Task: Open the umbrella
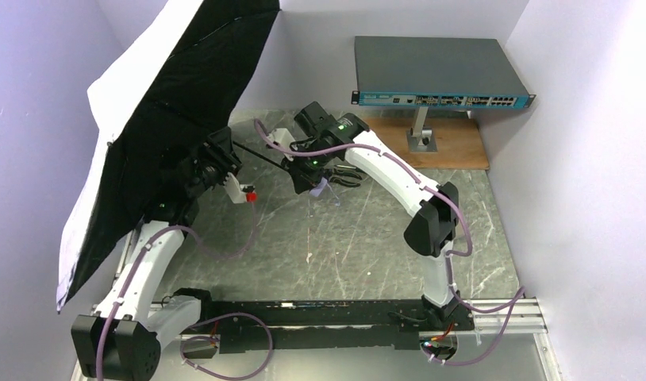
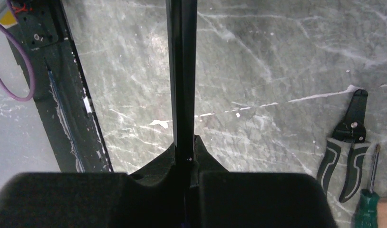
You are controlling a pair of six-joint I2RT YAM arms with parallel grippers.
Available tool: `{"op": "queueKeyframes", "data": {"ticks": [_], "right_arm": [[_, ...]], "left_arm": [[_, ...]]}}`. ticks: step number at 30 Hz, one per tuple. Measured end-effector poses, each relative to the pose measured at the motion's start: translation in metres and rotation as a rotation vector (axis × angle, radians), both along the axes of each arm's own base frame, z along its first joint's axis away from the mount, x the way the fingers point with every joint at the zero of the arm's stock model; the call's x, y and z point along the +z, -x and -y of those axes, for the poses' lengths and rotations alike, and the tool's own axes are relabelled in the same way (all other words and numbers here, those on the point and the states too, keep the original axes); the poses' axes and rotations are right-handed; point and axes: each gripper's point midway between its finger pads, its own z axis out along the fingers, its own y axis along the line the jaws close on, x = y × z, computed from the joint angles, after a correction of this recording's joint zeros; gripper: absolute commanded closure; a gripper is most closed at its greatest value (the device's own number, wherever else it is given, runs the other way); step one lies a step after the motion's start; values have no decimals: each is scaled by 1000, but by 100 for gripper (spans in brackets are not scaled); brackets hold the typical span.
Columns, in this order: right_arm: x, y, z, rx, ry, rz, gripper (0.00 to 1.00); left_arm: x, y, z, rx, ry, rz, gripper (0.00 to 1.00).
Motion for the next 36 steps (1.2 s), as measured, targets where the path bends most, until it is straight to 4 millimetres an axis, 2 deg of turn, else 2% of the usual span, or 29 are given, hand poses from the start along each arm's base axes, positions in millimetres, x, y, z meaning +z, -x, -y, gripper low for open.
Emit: {"op": "queueKeyframes", "data": {"ticks": [4, 8, 10, 12, 15, 17, 25, 36], "right_arm": [[-3, 7, 10, -2, 12, 9, 100], [0, 14, 21, -2, 26, 25, 100], [0, 16, 26, -4, 36, 35, 100], [-1, 15, 25, -2, 24, 55, 100], [-4, 11, 21, -4, 14, 85, 100], [-7, 8, 18, -5, 4, 103, 100], [-14, -9, 13, -35, -16, 186, 100], [-28, -30, 19, -105, -20, 311, 100]], "left_arm": [[13, -16, -24, 139, 8, 30, 54], [36, -35, -66, 302, 12, 103, 55], [47, -40, -91, 376, 12, 142, 60], [57, -44, -107, 404, 12, 169, 68], [64, -48, -111, 386, 17, 189, 77], [66, -51, -115, 373, 18, 195, 79], [68, -75, -118, 312, 16, 207, 77], [70, -107, -107, 209, -20, 207, 80]]}}
